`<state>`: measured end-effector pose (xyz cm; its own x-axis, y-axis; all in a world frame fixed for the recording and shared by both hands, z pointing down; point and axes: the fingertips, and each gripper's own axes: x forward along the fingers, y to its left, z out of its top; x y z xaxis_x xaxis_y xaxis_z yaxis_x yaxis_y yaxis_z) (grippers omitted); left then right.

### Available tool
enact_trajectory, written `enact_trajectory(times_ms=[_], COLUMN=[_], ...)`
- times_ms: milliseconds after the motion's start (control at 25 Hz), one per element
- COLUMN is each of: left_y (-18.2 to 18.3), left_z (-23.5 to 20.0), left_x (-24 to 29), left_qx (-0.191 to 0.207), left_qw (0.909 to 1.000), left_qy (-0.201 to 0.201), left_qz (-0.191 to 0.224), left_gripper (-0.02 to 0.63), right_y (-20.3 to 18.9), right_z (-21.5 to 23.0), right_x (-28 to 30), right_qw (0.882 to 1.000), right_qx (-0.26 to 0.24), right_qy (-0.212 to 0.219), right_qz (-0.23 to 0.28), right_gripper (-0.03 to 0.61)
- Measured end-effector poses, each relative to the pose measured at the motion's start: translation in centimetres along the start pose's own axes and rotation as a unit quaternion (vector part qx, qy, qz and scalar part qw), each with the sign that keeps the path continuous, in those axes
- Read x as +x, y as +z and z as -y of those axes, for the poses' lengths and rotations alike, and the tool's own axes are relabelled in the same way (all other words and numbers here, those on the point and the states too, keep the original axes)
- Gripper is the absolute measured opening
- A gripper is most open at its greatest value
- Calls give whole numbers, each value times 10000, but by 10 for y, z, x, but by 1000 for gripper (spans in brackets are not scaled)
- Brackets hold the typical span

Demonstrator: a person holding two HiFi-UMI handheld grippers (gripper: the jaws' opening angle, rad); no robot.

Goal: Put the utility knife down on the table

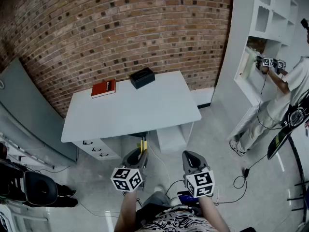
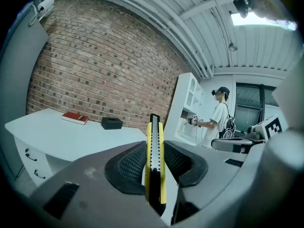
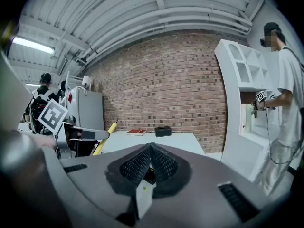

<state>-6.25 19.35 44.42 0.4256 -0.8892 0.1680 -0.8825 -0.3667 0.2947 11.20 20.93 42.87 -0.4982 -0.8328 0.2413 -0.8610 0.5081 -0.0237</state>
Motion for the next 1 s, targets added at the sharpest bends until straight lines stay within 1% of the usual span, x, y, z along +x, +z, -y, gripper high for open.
enact_trajectory(times_ms=[280, 520, 640, 840, 1000], left_y=[4, 13, 18, 23, 29], left_z=[-2, -16, -20, -38, -65], left_x=[-7, -2, 3, 24, 63], left_qx=[-9, -34, -35, -107, -122], left_qw=[10000, 9999, 9998, 9997, 9998], left_qy=[11, 129, 157, 192, 174], left_qz=[-17, 68, 79, 53, 10], left_gripper=[118, 118, 118, 118, 118], right_y=[2, 4, 6, 7, 8], right_z=[-5, -8, -3, 5, 21], right_x=[0, 18, 27, 56, 100], right_qw=[9999, 9993, 9991, 9989, 9988], right_qx=[86, 208, 300, 319, 317], right_qy=[82, 321, 302, 327, 306], right_qz=[-32, -5, -4, -120, -207], right_gripper=[2, 2, 2, 2, 2])
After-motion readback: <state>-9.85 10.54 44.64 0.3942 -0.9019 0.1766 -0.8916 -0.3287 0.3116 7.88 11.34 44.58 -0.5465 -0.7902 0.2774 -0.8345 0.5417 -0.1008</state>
